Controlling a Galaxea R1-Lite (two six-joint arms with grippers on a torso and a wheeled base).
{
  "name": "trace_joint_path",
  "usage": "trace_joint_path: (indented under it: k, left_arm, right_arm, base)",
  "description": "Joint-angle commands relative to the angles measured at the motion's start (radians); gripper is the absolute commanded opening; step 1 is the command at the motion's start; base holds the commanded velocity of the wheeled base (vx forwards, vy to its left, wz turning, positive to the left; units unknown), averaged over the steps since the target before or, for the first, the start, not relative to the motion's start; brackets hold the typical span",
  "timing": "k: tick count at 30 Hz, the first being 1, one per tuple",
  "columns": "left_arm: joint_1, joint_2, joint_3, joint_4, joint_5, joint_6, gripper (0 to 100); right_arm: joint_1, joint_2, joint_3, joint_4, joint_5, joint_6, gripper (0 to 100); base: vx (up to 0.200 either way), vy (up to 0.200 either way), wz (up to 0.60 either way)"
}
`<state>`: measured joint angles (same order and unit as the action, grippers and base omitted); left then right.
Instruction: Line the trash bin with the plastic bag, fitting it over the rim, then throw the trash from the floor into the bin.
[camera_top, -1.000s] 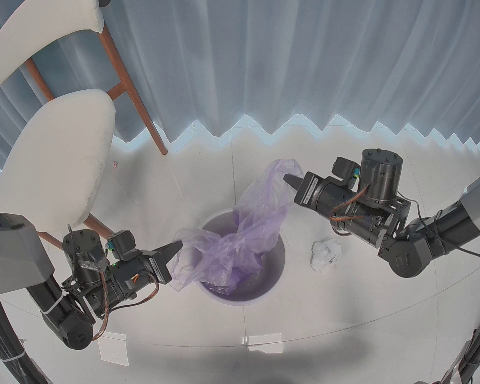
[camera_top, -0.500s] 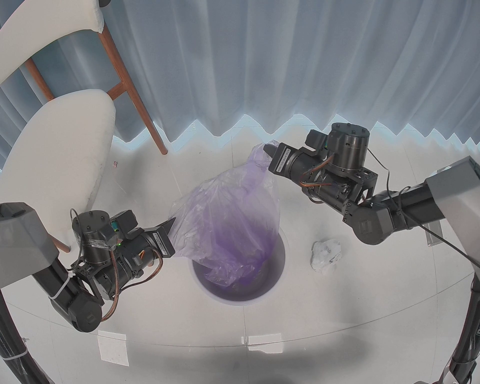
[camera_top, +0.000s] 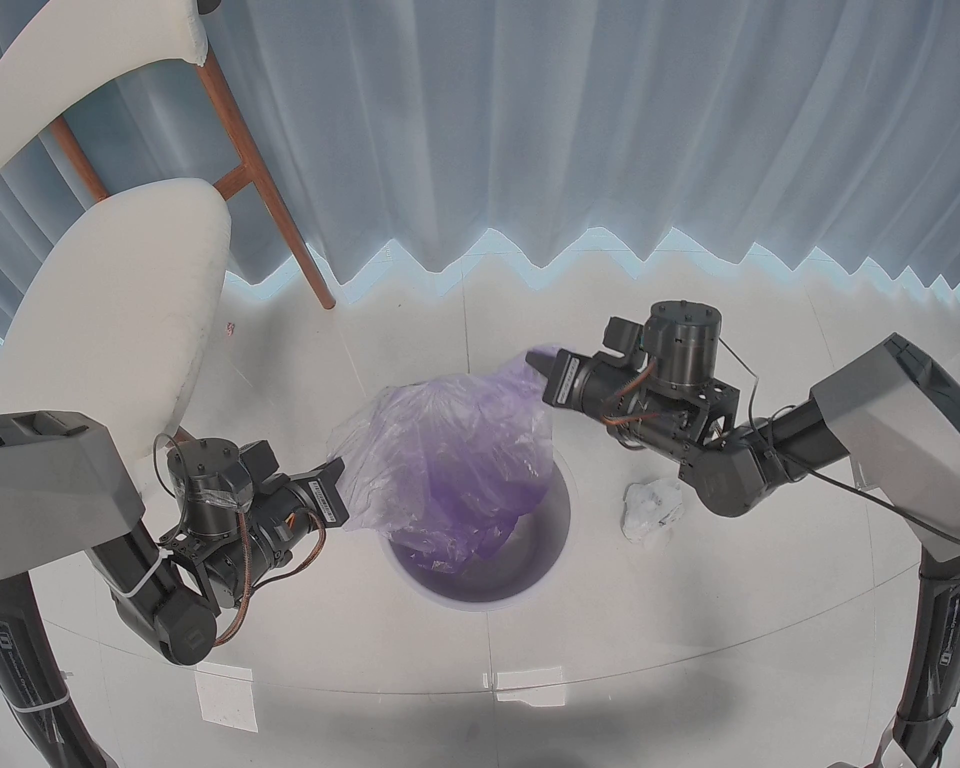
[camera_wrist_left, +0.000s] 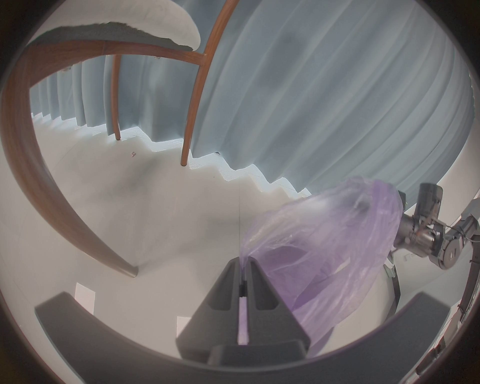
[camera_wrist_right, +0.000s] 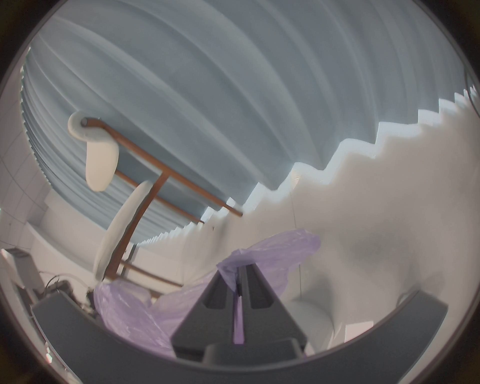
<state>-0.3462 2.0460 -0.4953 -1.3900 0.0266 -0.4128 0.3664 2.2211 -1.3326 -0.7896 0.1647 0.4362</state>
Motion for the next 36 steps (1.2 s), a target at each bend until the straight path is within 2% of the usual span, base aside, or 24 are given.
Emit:
trace_joint_path:
  k: [1,4,8,9,10,12,22,25,36]
  left_arm:
    - [0.007,0.017,0.004,0.003,0.024,-0.004,0]
    - [0.009,0.017,0.006,0.003,0.026,-0.004,0]
    - [0.01,0.017,0.015,0.003,0.026,-0.004,0]
    - [0.01,0.017,0.015,0.003,0.026,-0.004,0]
    - [0.01,0.014,0.024,0.003,0.026,-0.004,0]
    - [0.012,0.013,0.031,0.003,0.026,-0.004,0]
    - [0.015,0.007,0.037,0.002,0.032,-0.006,0]
    - [0.024,-0.003,0.037,0.002,0.056,-0.014,0]
    - [0.039,-0.049,0.121,-0.004,0.056,-0.026,0]
  right_arm:
    - [-0.061,-0.138,0.243,-0.046,0.177,-0.02,0]
    - [-0.09,-0.144,0.294,-0.082,0.222,-0.051,0]
    - [-0.155,-0.136,0.414,-0.22,0.323,-0.109,0]
    - [-0.155,-0.136,0.414,-0.22,0.323,-0.109,0]
    - [-0.173,-0.138,0.469,-0.269,0.363,-0.129,0]
    - [-0.187,-0.135,0.507,-0.307,0.386,-0.146,0]
    - [-0.23,-0.038,0.533,-0.479,0.407,-0.2,0]
    - [-0.239,-0.008,0.515,-0.527,0.409,-0.201,0]
    - [-0.231,0.026,0.354,-0.494,0.403,-0.206,0]
  base:
    - [0.0,0.0,0.0]
    - [0.0,0.0,0.0]
    - [0.0,0.0,0.0]
    - [0.0,0.0,0.0]
    - [0.0,0.0,0.0]
    - [0.0,0.0,0.0]
    - [0.0,0.0,0.0]
    - [0.0,0.0,0.0]
    - [0.0,0.0,0.0]
